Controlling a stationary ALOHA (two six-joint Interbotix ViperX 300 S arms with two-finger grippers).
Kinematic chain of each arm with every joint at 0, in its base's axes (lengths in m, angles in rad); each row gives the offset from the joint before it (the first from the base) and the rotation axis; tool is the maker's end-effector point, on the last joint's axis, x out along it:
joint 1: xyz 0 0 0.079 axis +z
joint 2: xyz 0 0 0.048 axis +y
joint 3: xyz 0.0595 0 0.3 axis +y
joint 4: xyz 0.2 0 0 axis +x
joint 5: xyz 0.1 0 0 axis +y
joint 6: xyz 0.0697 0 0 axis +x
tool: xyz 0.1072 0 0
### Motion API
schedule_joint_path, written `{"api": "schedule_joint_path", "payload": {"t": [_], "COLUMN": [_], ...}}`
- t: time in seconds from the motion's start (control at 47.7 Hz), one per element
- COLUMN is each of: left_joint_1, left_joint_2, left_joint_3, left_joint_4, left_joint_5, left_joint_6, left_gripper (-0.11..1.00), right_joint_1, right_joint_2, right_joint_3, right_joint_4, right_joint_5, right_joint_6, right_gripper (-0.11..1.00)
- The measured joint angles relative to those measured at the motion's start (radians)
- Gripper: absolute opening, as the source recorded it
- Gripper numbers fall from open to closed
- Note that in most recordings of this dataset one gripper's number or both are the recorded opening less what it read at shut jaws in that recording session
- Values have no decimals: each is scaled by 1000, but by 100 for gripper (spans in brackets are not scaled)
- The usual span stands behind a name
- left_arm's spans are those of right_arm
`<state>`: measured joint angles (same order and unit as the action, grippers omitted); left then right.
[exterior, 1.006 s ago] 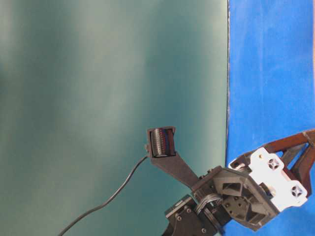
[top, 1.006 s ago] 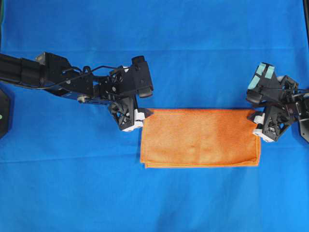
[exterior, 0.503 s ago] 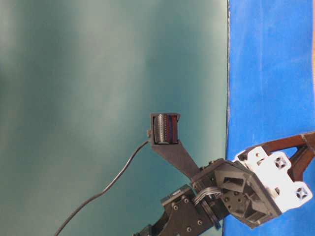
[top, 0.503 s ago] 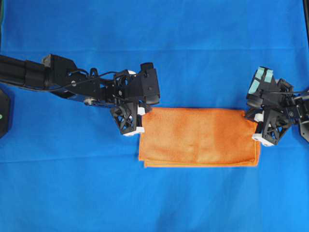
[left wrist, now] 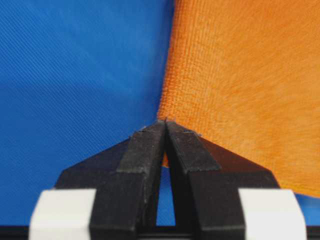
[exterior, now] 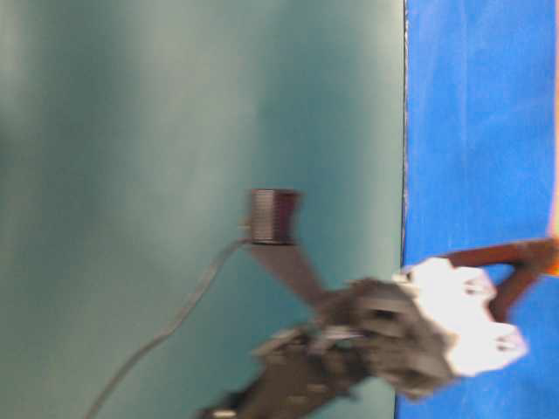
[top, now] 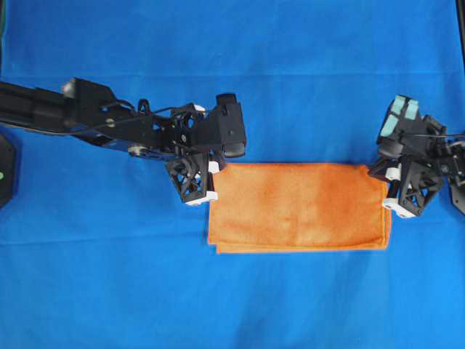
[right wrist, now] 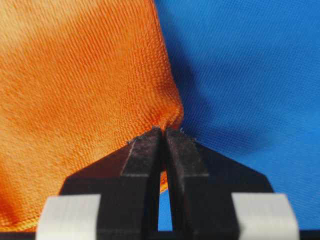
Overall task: Fold the orange towel.
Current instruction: 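Grasp the left and right corners of the folded strip, then lift the strip and swing the right gripper up, rotating it vertical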
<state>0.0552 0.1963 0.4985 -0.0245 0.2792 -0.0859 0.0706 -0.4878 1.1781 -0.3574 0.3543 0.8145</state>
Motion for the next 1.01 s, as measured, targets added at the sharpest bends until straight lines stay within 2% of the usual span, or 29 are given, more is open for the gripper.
{"api": "schedule_joint_path", "payload": {"t": [0.272,0.503,0.817,0.922,1.006], "left_joint_1": [-2,-3,-11,-35,-61], "left_joint_2": [-161,-176,-179,-178,-170], "left_joint_3": [-23,-31,-46,-48,-46], "left_joint_4": [0,0,0,0,0], "left_joint_5": [72,91,71,14,-37], "left_joint_6": [0,2,-5,-6,-6], "left_gripper": [2,2,2,2,2], "right_joint_1": [5,8,5,-32,-91], "right_joint_2": [-244,-403,-382,-348,-318], "right_joint_3": [-46,-57,-58,-60,-60], "right_joint_4": [0,2,-3,-21,-57], "right_joint_5": [224,276,275,270,258], "right_joint_6": [-12,-15,-28,-25,-25], "right_gripper": [2,2,2,2,2]}}
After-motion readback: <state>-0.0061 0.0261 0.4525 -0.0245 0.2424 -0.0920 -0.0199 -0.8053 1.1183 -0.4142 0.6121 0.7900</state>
